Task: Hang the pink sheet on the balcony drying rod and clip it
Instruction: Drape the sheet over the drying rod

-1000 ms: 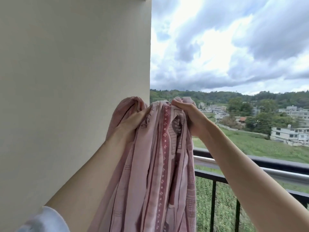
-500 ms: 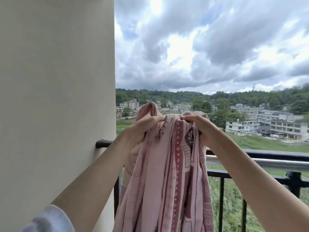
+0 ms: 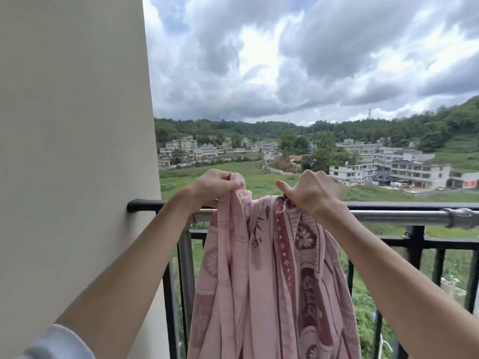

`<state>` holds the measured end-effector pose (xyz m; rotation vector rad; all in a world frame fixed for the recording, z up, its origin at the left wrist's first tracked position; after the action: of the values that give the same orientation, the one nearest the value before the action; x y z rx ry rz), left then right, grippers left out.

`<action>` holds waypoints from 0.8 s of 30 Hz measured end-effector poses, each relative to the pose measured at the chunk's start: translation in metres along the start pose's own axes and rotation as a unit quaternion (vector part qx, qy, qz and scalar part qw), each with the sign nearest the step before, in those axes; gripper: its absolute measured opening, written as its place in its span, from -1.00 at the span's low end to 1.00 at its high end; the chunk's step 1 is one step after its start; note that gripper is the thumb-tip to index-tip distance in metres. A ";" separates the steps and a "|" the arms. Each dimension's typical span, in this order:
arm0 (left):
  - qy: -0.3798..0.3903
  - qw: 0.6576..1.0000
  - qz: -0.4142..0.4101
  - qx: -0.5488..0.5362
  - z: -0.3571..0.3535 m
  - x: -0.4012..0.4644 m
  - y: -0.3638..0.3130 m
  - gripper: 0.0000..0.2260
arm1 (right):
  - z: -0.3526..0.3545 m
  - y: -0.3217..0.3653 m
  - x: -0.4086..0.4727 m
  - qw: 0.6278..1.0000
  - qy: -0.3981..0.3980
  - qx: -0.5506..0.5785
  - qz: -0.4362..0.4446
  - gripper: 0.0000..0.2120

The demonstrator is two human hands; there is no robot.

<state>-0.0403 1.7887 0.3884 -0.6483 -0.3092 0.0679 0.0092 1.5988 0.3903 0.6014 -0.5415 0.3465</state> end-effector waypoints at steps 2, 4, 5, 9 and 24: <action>-0.006 0.999 0.003 -0.034 0.008 -0.007 0.008 -0.79 | 0.002 0.001 -0.003 0.999 -0.016 -0.044 0.012 -0.40; -0.008 0.999 0.003 -0.052 0.010 -0.013 0.014 -0.79 | 0.003 0.002 -0.007 0.997 -0.022 -0.064 0.024 -0.39; -0.004 0.998 0.002 -0.058 0.009 -0.014 0.016 -0.77 | 0.004 0.003 -0.009 0.997 -0.025 -0.068 0.027 -0.39; 0.050 0.993 -0.021 -0.107 -0.003 -0.017 0.006 -0.73 | 0.014 0.009 -0.015 0.997 -0.040 -0.030 0.062 -0.43; -0.053 0.986 -0.009 -0.158 0.023 -0.043 0.051 -0.57 | -0.063 0.071 -0.050 0.960 0.051 0.026 0.276 -0.52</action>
<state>-0.0866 1.8358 0.3643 -0.9592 -0.4336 0.0359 -0.0392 1.6853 0.3491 0.4716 -0.5977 0.9169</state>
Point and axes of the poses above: each hand's wrist, its own x-axis towards the middle knuckle, its own z-axis out of the back of the hand, y = z × x, the point moved 6 cm from there along x, towards the middle knuckle, and after that the axes turned 15 degrees about x, right-handed, at the moved point
